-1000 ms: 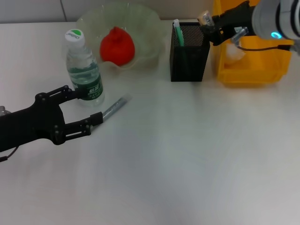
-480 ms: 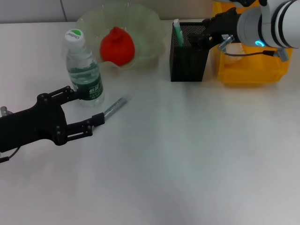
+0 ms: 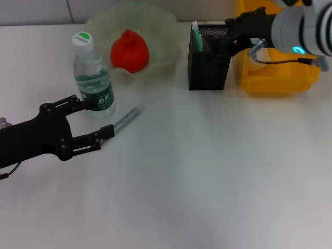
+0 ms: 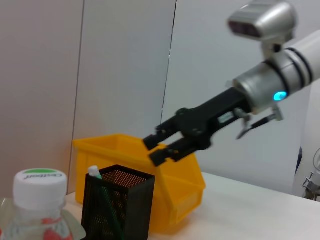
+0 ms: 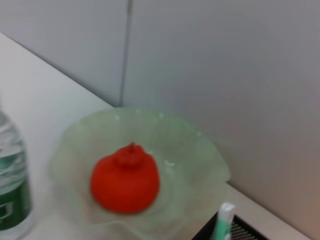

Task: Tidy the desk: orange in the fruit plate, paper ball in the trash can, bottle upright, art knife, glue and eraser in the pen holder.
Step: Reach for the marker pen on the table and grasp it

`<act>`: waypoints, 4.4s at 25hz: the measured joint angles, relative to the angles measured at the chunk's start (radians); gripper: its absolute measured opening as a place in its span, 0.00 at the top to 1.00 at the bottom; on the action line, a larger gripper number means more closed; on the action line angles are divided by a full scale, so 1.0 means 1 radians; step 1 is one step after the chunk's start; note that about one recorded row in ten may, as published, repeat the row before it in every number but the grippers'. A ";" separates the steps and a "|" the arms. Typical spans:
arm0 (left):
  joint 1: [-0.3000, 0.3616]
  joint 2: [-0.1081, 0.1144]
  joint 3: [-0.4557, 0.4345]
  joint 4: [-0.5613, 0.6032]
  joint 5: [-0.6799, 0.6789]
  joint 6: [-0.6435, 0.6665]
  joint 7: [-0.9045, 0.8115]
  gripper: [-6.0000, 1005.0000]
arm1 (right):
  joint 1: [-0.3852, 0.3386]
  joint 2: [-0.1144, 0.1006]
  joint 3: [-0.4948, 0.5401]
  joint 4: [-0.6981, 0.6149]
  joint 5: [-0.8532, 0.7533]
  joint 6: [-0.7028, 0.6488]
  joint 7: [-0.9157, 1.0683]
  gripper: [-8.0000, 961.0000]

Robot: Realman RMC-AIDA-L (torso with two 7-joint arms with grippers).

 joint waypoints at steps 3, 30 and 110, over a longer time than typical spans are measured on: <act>0.000 0.005 0.004 0.009 0.000 -0.003 -0.018 0.21 | -0.065 0.001 0.018 -0.088 0.072 -0.060 -0.097 0.43; -0.061 -0.025 0.091 0.493 0.397 -0.157 -0.663 0.21 | -0.221 0.000 0.654 0.269 0.686 -0.690 -1.008 0.42; -0.517 -0.037 0.674 0.304 0.972 -0.275 -1.396 0.57 | -0.205 -0.001 0.676 0.368 0.680 -0.693 -1.060 0.40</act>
